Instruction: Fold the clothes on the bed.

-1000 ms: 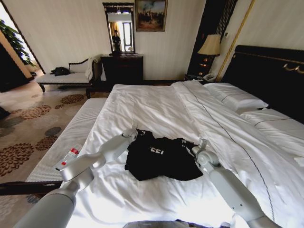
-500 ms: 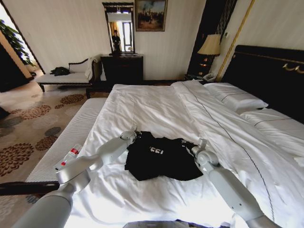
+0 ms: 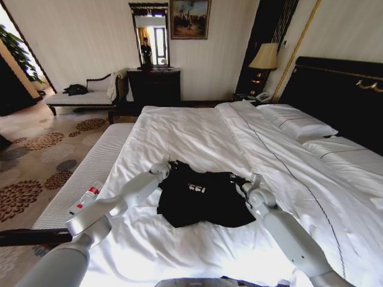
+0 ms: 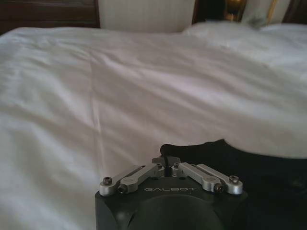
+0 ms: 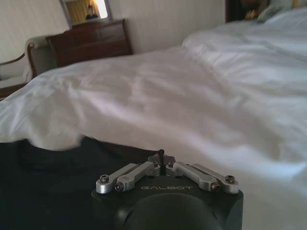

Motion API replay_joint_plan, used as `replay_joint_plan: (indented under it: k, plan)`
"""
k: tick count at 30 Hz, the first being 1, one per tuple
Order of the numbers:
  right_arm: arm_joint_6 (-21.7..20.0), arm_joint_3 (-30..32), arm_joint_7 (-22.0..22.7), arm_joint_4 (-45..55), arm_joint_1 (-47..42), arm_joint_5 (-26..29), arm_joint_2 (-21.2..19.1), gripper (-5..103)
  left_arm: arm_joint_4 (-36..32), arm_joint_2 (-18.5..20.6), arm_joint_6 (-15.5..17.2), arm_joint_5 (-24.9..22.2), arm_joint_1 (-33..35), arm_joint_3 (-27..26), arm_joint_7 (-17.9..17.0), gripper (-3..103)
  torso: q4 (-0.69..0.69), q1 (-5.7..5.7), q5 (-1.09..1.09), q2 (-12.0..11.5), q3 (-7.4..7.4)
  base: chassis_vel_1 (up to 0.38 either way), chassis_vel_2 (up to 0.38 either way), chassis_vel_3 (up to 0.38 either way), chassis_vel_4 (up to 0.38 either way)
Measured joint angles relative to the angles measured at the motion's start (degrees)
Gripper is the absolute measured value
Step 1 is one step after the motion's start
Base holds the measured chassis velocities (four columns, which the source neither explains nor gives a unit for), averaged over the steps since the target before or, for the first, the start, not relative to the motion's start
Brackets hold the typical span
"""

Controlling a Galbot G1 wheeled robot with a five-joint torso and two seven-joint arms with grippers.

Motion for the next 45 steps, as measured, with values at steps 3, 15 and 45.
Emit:
replay_joint_plan:
  k: [3,15,45]
  plan:
    - [1.9,-1.0,0.1,-2.4,2.3,-1.1,0.2,0,-3.2,2.1,-1.0,-2.3,-0.1,-1.2,-0.2,1,0.01,0.0,0.0,0.0,0.0,0.0,0.0,0.0,0.0]
    - [7.1,-8.7,-1.4,-14.2,15.8,-4.9,3.0,0,2.0,-2.3,-2.8,-1.2,-2.0,-4.1,0.1,1,0.0,0.01,0.0,0.0,0.01,0.0,0.0,0.0,0.0]
    - [19.3,-9.0,-5.2,-59.8,41.6,-22.5,23.7,0,36.9,-20.9,-6.4,21.2,-13.0,-21.5,4.2,1,-0.03,0.02,0.01,0.0,0.0,0.0,0.0,0.0,0.0]
